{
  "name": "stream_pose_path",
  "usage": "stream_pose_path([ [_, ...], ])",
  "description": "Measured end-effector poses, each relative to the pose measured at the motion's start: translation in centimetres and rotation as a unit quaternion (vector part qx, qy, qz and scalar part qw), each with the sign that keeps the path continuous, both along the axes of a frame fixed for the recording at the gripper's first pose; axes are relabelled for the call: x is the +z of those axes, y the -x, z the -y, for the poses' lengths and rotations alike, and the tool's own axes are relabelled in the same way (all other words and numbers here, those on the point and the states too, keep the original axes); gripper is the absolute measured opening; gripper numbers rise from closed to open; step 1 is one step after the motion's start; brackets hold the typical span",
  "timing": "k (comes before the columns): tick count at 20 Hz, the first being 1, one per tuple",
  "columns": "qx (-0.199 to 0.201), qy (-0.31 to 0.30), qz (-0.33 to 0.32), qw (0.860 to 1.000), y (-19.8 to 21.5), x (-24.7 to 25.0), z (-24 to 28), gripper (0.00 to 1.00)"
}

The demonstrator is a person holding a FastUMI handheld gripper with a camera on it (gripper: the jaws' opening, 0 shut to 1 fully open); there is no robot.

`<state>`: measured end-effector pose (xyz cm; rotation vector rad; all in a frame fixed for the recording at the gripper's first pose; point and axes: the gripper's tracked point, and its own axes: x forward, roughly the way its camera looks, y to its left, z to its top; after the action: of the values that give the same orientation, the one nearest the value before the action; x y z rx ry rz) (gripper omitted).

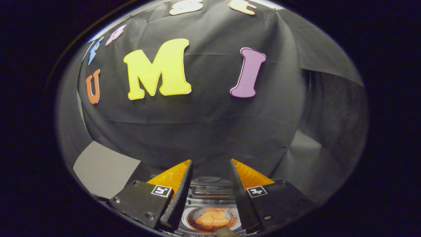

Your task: Put the clothes into the washing machine and then close the washing machine lid.

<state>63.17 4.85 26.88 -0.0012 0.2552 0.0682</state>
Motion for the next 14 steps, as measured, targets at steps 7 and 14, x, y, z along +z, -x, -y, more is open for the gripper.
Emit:
stream_pose_path([
  [7, -0.010, -0.005, -0.029, 1.000, -5.4, -2.0, 0.6, 0.69],
  [14, -0.002, 0.035, -0.061, 0.998, -7.2, -5.2, 0.9, 0.69],
])
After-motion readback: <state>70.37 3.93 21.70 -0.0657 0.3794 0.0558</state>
